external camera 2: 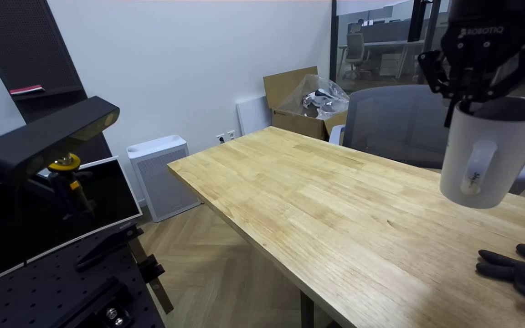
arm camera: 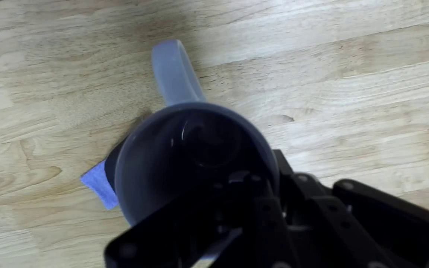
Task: Move the white mug to the left
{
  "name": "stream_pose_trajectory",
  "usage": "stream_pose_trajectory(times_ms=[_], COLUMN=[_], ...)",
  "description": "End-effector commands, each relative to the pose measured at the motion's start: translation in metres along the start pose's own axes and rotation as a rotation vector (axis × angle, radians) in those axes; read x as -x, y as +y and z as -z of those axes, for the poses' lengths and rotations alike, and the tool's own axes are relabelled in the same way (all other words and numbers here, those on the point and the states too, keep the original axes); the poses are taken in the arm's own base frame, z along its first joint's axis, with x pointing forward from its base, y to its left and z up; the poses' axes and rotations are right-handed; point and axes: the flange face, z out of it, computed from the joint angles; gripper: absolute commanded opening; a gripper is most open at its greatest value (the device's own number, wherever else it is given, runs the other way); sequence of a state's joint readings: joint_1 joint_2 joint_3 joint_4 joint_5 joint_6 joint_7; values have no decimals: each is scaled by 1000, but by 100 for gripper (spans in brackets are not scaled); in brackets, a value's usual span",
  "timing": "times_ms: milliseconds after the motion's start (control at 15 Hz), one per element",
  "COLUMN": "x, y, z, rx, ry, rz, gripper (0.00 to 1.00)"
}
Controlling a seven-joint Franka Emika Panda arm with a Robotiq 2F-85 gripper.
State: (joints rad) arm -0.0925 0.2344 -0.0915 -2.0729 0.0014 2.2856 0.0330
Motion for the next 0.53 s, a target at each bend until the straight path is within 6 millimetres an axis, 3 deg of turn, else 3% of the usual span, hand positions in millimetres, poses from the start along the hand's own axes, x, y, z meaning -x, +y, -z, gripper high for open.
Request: stream_pose_trajectory(times_ms=[0,467], x=[-10,-19], y=[-16,-43], z=[10,-4], rx=[3,10], ry=[-13,-56], rz=[44,114], gripper=[2,2])
